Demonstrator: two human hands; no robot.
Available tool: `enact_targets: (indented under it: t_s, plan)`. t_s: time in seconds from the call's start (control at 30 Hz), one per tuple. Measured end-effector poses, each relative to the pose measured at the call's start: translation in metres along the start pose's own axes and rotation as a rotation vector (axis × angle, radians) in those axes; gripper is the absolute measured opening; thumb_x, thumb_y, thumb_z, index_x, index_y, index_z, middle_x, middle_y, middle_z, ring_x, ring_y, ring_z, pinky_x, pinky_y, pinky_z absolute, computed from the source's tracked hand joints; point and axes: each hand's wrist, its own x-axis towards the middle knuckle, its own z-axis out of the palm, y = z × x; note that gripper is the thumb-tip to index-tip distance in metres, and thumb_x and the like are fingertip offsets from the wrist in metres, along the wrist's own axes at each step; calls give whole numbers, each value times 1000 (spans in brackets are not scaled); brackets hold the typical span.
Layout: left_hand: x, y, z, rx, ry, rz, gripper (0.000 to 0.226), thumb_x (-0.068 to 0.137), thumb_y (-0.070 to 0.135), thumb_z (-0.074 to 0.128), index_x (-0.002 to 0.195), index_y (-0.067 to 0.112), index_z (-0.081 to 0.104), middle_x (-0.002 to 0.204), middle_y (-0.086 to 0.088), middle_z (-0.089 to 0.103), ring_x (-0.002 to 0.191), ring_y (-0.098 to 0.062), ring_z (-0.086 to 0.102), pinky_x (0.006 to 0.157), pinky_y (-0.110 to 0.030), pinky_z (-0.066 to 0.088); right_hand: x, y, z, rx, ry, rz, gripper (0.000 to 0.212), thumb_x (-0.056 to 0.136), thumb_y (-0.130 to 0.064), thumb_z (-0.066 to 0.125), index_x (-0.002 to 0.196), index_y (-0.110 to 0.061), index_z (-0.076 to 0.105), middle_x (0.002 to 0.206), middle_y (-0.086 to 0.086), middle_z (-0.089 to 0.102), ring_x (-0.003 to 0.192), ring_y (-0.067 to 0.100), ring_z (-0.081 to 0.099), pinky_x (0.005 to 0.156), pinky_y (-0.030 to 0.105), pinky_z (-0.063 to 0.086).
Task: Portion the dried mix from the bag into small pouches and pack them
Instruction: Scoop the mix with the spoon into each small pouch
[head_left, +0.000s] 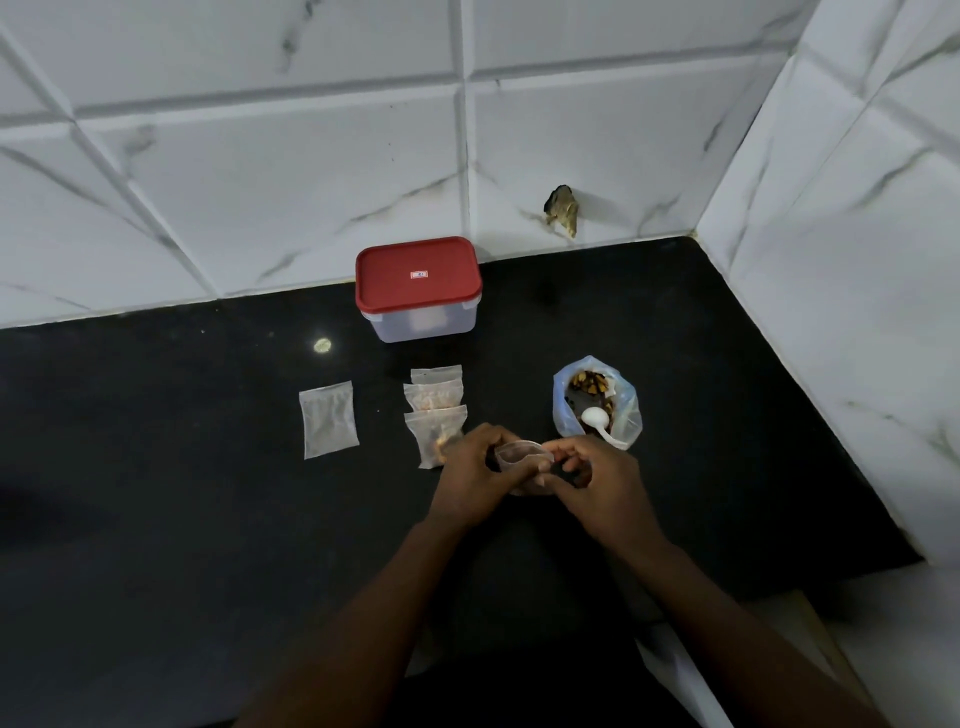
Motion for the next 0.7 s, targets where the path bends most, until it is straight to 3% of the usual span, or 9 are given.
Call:
enact_targets:
  t_s: [0.17,0.27,0.4,0.53,0.7]
  plan:
    - [-8,-4,-16,-39,64,-4,31,79,47,84,82,21,67,81,1,67,74,-17,67,65,-38,56,10,-9,6,84,-119,5,25,82,-16,82,106,-24,77,96,-14,75,93,-3,69,83,14,54]
    - [-15,-6,-31,-61,65,2,34,80,43,84,80,13,67,75,-2,69,67,-13,66,58,-30,55,15,-14,13,161,-215,46,22,84,-16,80,105,-24,78,98,-13,77,95,-1,71,87,20,56]
    - [-27,-13,-50,-81,53,0,44,74,56,82,83,14,71,80,-2,73,73,-19,72,65,-41,61,21,-18,23,144,-324,79,17,90,-18,73,104,-27,77,98,-14,77,95,0,70,87,23,55]
    - [-36,-23,-62,-99,46,-35,18,83,29,83,96,18,77,90,4,77,82,-10,75,73,-29,62,24,-22,36,218,-276,185,14,89,-14,74,99,-23,77,90,-8,77,82,-2,70,71,15,52]
    - [-43,-34,-74,-155,111,-43,12,90,17,77,102,15,79,98,4,78,91,-9,75,79,-25,60,28,-29,49,279,-236,220,12,89,-11,73,94,-21,76,86,-3,76,76,3,70,67,14,52]
